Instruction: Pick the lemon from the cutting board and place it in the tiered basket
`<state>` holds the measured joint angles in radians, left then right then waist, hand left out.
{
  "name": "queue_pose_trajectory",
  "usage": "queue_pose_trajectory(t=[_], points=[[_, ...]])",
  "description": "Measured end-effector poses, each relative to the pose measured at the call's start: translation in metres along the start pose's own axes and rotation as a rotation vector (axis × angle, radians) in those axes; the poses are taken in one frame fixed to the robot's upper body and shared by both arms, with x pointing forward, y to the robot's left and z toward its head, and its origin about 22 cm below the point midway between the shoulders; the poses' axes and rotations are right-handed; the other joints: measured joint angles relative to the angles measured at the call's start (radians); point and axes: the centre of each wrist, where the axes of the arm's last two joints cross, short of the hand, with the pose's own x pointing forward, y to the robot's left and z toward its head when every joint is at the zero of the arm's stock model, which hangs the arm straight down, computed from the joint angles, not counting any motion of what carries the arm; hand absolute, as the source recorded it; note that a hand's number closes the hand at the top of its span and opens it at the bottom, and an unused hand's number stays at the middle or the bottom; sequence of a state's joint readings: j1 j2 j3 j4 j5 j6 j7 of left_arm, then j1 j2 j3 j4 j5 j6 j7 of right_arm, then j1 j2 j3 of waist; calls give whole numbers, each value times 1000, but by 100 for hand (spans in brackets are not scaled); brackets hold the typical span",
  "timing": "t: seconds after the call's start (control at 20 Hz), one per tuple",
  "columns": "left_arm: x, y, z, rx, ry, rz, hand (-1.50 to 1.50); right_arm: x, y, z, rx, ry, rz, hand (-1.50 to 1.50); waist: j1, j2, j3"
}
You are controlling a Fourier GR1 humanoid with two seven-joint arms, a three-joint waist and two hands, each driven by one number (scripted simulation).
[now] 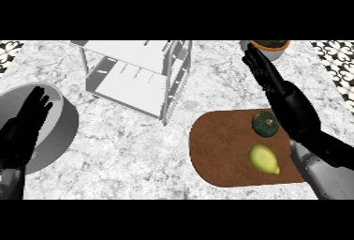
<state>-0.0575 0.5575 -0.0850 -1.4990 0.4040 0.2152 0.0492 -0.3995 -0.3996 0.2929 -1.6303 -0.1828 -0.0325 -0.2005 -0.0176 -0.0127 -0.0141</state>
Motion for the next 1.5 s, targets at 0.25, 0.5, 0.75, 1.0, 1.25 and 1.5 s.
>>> queue_pose_trajectory(t=[0.25,0.5,0.75,1.0,1.25,1.5], points=[[-6,-39,-1,-123,-87,15,0,-8,22,24,-1,-47,-145,-150,0,8,13],[-18,-78,5,-264,-106,43,0,-29,58,53,-59,-57,-256,-150,-3,11,20],[-27,-93,12,-311,-108,36,0,-39,57,94,-104,-189,-307,-150,3,8,23],[-30,-92,13,-316,-109,37,0,-13,12,123,-77,-220,-92,-150,-12,1,24],[-32,-83,19,-281,-90,37,0,17,-46,149,26,-86,296,-150,-46,-7,19],[-33,-80,21,-266,-92,33,0,51,-75,162,187,72,644,-150,-59,-8,18]])
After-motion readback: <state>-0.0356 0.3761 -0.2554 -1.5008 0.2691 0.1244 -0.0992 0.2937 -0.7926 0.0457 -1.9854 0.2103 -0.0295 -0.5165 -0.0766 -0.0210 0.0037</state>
